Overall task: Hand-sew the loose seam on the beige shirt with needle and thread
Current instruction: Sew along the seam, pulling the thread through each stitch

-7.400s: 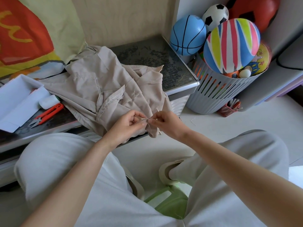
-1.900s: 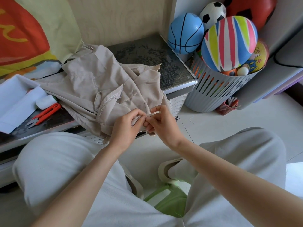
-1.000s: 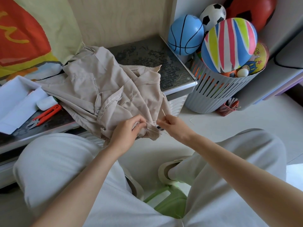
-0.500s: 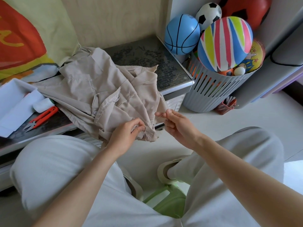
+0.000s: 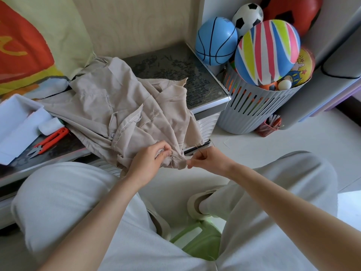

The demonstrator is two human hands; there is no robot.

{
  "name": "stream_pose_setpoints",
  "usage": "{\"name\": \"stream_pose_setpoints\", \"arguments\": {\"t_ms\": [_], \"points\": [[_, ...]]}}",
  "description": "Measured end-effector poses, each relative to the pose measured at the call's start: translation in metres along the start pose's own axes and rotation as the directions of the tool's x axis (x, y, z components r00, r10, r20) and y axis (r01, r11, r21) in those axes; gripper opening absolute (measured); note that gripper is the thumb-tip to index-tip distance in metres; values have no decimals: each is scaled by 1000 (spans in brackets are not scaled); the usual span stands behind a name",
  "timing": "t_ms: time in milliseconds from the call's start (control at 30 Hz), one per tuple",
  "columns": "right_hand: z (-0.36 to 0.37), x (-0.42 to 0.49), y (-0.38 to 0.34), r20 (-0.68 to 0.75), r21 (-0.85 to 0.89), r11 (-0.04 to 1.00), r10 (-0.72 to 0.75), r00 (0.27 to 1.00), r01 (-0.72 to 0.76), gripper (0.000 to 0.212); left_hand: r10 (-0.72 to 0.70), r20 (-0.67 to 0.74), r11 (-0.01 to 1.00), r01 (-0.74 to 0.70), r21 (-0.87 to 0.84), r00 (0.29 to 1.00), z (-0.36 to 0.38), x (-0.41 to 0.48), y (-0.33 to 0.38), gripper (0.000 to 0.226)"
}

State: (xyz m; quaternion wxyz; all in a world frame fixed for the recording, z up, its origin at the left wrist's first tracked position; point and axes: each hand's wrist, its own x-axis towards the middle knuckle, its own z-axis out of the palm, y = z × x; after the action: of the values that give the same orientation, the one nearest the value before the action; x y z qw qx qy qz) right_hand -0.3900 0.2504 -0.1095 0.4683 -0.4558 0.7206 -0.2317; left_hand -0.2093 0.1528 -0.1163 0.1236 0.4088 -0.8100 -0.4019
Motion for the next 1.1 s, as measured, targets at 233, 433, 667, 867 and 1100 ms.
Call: {"name": "stream_pose_setpoints", "arguments": {"t_ms": [233, 433, 667, 867, 1100], "points": [[-8, 14, 12, -193, 626, 773, 280, 940, -102, 29, 11, 15, 1000, -11, -2, 1000, 2, 1, -4, 12], [-1, 15, -2, -36, 936, 349, 215, 976, -42, 31, -5, 25, 1000, 4, 17, 1000, 3, 1, -4, 14], [6, 10, -11, -33, 243, 969, 61, 998, -51, 33, -2, 31, 1000, 2, 3, 1000, 1, 1, -3, 14], [4, 12, -2, -13, 167, 980, 107, 994, -103, 24, -16, 28, 1000, 15, 21, 999, 2, 1, -4, 14], [7, 19, 33, -215, 233, 894, 432, 876, -383, 30, -28, 28, 1000, 28, 8, 999, 2, 1, -1, 15]]}}
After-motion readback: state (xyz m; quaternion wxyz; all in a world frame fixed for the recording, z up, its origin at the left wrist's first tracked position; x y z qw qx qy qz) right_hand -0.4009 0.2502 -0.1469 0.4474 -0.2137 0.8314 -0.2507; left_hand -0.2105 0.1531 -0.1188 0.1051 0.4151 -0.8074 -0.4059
